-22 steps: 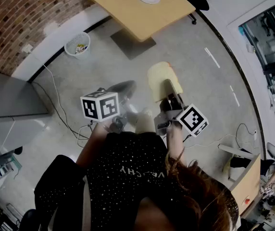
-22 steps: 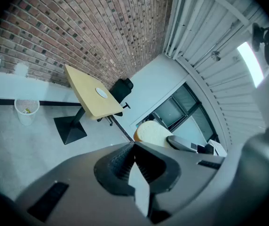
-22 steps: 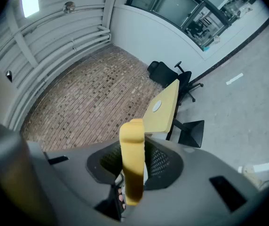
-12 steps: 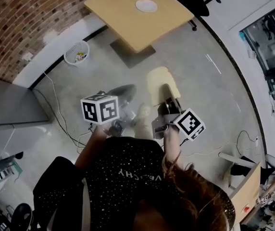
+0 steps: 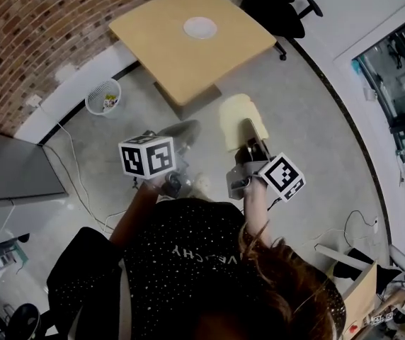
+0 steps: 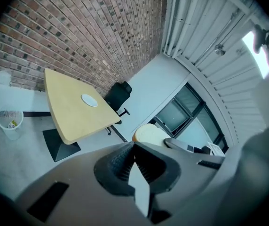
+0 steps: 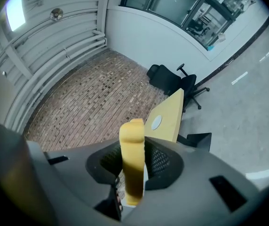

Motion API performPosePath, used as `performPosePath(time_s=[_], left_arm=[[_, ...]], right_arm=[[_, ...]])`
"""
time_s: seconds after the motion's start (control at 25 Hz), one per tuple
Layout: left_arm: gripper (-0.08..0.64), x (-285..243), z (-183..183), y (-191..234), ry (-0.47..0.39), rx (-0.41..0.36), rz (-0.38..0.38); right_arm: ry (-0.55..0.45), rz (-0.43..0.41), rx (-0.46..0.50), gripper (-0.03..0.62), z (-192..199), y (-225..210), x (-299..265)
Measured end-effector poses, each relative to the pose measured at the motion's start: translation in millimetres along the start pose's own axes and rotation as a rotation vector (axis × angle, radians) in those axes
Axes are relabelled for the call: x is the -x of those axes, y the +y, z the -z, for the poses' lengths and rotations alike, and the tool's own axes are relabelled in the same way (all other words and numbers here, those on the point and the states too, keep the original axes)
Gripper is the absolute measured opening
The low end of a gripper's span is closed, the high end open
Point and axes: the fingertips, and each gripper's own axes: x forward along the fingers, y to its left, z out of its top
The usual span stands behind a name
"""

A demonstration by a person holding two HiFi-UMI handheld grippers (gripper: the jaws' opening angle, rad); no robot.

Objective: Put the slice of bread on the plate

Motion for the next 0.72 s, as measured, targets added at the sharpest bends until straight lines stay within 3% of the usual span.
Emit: performPosePath(time_s=[0.32,0.72], left_arm=[[0.009,-65,-3,2,-0.007,0.020,-0.041],[0.010,-92,19,11,-0.041,0.090,-0.099]], right_arm=[[0.051,-0.034,0.018,0.094,-46,-28,-38],[0.133,-0.060,-0.022,0.094,-51,-60,-53]])
